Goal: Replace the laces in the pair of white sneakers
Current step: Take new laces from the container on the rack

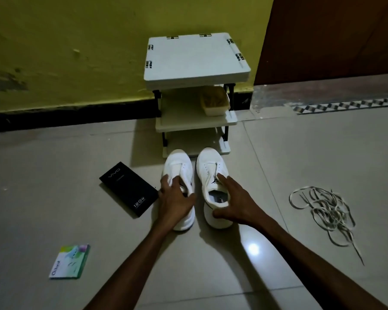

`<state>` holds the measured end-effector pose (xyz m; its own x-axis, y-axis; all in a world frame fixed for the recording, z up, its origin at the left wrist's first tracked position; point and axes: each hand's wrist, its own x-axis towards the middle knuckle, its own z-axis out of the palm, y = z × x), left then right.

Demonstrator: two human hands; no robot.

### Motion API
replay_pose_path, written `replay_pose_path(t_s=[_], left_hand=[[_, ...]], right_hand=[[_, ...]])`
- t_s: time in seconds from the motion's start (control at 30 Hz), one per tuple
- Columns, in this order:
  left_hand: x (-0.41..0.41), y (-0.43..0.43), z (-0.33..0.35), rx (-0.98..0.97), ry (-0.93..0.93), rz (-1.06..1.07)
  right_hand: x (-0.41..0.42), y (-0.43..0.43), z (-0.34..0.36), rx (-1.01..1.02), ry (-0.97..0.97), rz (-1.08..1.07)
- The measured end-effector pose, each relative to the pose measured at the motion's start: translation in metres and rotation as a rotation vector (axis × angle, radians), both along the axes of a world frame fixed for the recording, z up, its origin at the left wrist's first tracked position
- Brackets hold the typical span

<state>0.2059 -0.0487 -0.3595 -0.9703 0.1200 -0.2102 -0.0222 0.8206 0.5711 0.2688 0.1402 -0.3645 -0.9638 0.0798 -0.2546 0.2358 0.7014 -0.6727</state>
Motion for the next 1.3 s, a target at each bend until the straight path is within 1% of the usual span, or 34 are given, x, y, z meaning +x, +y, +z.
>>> replay_pose_path(t_s=[0.23, 0.33, 0.37, 0.43, 0.5, 0.57, 0.6, 0.63, 0.67, 0.73, 0.83, 0.93, 0.97, 1.07, 1.13, 1.2, 1.27, 1.3], left_hand=[[0.004, 0.014, -0.002, 0.032, -0.039, 0.028], [0.003, 0.014, 0.003, 0.045, -0.054, 0.054], [0.003, 0.012, 0.006, 0.046, -0.020, 0.069], [-0.003, 0.010, 0.018, 0.081, 0.138, 0.098], [-0.017, 0.012, 0.038, 0.210, 0.235, 0.099], [-0.041, 0.021, 0.059, 0.384, 0.211, 0.066], [-0.053, 0.028, 0.071, 0.475, 0.170, 0.058], [-0.066, 0.036, 0.080, 0.575, 0.130, 0.062], [-0.084, 0.046, 0.091, 0.631, 0.107, 0.062], [-0.114, 0.065, 0.109, 0.631, 0.085, 0.043], [-0.152, 0.093, 0.132, 0.544, 0.054, 0.055], [-0.177, 0.113, 0.136, 0.474, -0.054, 0.149], [-0.183, 0.118, 0.133, 0.493, -0.106, 0.170], [-0.197, 0.132, 0.120, 0.696, -0.219, 0.264], [-0.196, 0.137, 0.119, 0.812, -0.213, 0.332], [-0.190, 0.136, 0.117, 0.838, -0.183, 0.375], [-0.178, 0.128, 0.115, 0.850, -0.168, 0.354], [-0.173, 0.120, 0.113, 0.868, -0.167, 0.309]], right_hand=[[-0.009, -0.006, 0.001, 0.028, 0.007, -0.051], [-0.009, -0.003, 0.011, 0.052, -0.063, 0.014], [-0.008, -0.001, 0.020, 0.063, -0.108, 0.059], [-0.011, 0.005, 0.050, 0.025, -0.113, 0.119], [-0.021, 0.012, 0.084, -0.062, -0.039, 0.049], [-0.044, 0.022, 0.108, -0.118, 0.106, -0.091], [-0.057, 0.027, 0.116, -0.165, 0.166, -0.153], [-0.071, 0.031, 0.120, -0.210, 0.205, -0.220], [-0.090, 0.038, 0.127, -0.257, 0.244, -0.307], [-0.124, 0.049, 0.131, -0.335, 0.294, -0.478], [-0.165, 0.061, 0.126, -0.314, 0.308, -0.611], [-0.197, 0.067, 0.110, -0.298, 0.222, -0.673], [-0.205, 0.067, 0.105, -0.300, 0.195, -0.692], [-0.230, 0.070, 0.088, -0.300, 0.173, -0.719], [-0.232, 0.070, 0.088, -0.320, 0.190, -0.736], [-0.216, 0.067, 0.096, -0.403, 0.229, -0.739], [-0.183, 0.068, 0.100, -0.482, 0.256, -0.685], [-0.165, 0.069, 0.102, -0.499, 0.266, -0.625]])
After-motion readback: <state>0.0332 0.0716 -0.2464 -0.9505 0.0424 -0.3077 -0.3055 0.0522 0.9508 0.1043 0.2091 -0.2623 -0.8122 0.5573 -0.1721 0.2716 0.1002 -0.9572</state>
